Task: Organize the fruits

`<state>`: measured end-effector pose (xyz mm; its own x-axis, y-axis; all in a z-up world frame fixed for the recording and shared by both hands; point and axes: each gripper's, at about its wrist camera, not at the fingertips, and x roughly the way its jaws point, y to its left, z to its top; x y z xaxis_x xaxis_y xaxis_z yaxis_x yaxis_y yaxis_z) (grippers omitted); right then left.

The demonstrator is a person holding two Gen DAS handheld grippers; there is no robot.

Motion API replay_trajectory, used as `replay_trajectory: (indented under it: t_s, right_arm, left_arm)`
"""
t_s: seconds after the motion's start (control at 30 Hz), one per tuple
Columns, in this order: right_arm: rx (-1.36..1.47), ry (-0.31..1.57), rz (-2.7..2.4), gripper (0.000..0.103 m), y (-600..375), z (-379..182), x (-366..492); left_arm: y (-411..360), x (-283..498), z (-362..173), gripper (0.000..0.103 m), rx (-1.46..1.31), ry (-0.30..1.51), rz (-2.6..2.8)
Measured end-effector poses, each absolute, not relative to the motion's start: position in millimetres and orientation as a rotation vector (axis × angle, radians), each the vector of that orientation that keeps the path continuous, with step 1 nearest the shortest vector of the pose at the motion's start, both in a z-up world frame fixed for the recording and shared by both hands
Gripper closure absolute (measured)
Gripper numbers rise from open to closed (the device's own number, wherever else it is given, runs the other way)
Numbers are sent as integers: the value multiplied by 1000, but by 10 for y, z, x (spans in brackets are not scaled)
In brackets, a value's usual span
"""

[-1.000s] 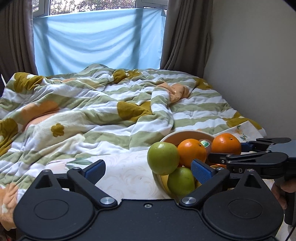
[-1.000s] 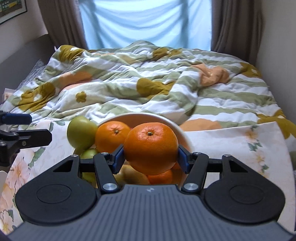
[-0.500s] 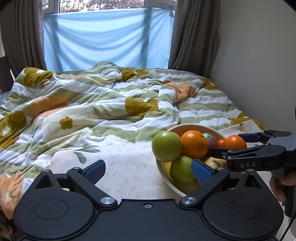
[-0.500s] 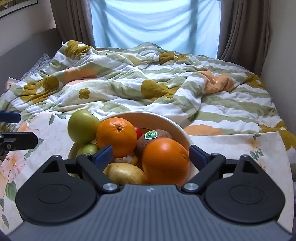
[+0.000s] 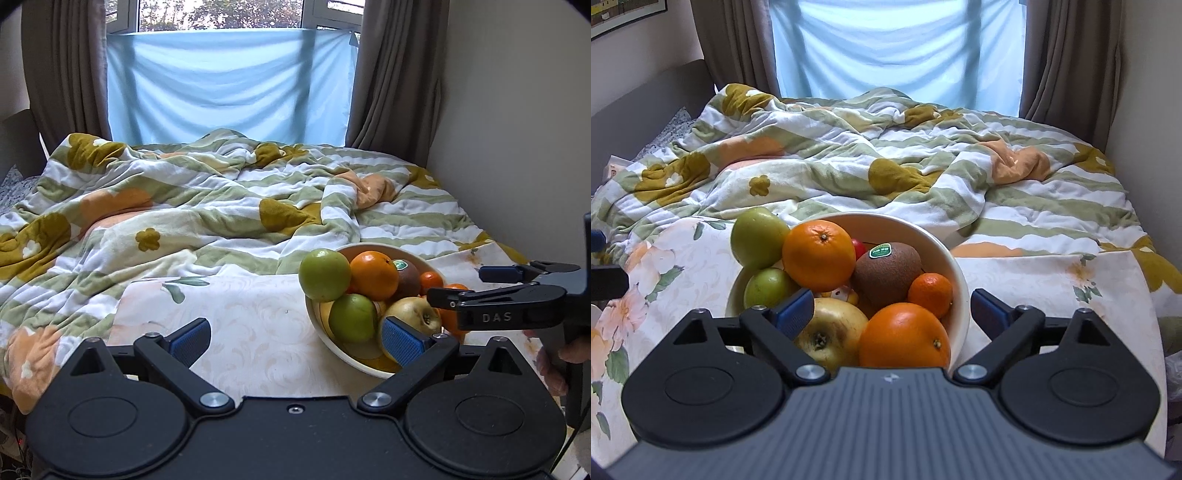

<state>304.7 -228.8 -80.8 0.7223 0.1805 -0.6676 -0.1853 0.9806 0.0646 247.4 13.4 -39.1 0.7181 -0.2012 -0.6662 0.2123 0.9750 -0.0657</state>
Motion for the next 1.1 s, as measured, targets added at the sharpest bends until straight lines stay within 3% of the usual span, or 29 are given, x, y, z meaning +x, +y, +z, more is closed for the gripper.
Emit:
replay_trajectory:
  t_s: [0.63, 1.1]
  right_arm:
    - [-29, 649, 144, 0, -2544, 310, 1624]
    - [4, 764, 32, 0, -2680, 262, 849]
  left_arm:
    - [-64, 1310, 283, 0, 19, 634, -138]
    - [-187, 689, 239, 0, 15, 694, -125]
